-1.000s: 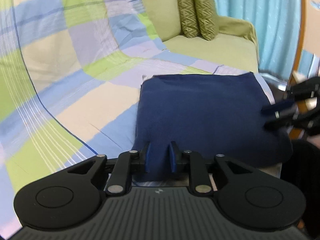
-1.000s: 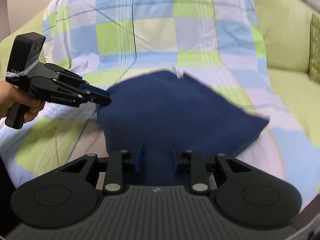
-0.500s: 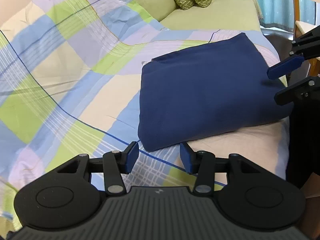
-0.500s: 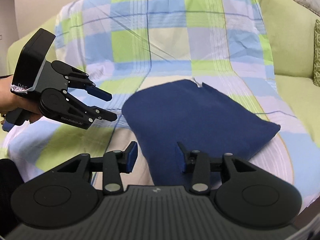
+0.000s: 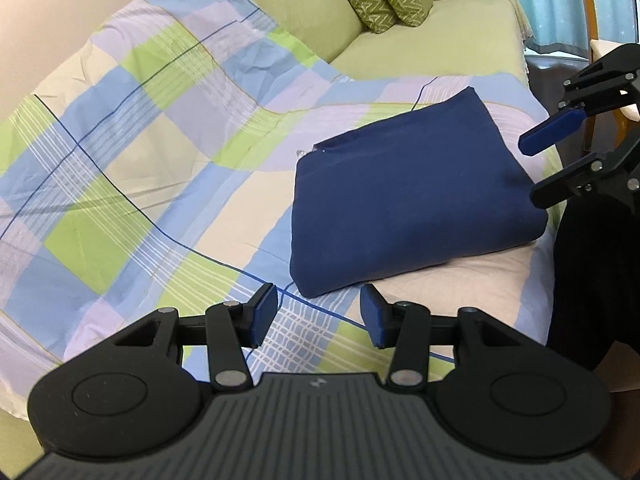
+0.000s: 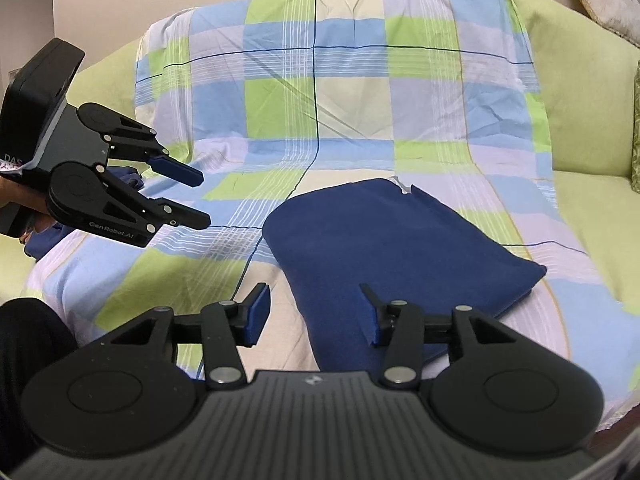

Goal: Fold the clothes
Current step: 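Grasp the folded navy garment with both grippers and lift it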

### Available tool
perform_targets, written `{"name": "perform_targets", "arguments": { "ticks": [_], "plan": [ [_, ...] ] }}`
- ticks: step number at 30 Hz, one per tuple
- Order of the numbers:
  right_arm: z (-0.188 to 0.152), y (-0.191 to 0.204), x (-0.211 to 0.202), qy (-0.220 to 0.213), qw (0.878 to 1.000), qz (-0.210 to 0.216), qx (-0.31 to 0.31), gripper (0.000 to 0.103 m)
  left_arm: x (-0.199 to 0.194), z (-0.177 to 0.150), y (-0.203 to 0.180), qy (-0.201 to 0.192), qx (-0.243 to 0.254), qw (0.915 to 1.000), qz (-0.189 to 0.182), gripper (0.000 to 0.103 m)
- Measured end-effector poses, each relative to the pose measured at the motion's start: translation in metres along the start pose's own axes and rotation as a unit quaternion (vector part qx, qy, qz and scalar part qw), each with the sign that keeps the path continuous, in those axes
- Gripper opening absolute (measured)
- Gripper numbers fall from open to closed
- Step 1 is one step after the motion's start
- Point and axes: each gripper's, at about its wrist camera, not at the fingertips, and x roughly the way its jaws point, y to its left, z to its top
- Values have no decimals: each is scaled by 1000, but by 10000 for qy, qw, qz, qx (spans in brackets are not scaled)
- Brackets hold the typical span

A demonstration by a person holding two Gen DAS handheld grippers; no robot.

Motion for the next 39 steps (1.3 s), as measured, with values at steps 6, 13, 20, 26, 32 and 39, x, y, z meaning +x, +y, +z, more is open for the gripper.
{"name": "perform_targets", "arguments": {
  "ticks": [6,13,20,26,32,39],
  "plan": [
    [0,12,-10,133,9995,-249,-150,46,-5,-8,-2,-268,112,9995,-115,52],
    [1,25,-20,310,9965,-646,-425,55,8,-15,-4,-477,647,9964,-259,57],
    [1,48,7,718,9727,-1418,-1691,70,35,-55,-30,-1506,2978,9398,732,86],
    [-5,83,60,941,9531,-1495,-2457,70,73,-93,-41,-2203,4525,8595,888,86],
    [-29,97,100,1160,9120,-2211,-3255,70,107,-99,-40,-2590,5095,8169,768,86],
    [-53,106,126,1333,8711,-2481,-4023,70,127,-85,-31,-2756,5148,8102,507,93]
  ]
}}
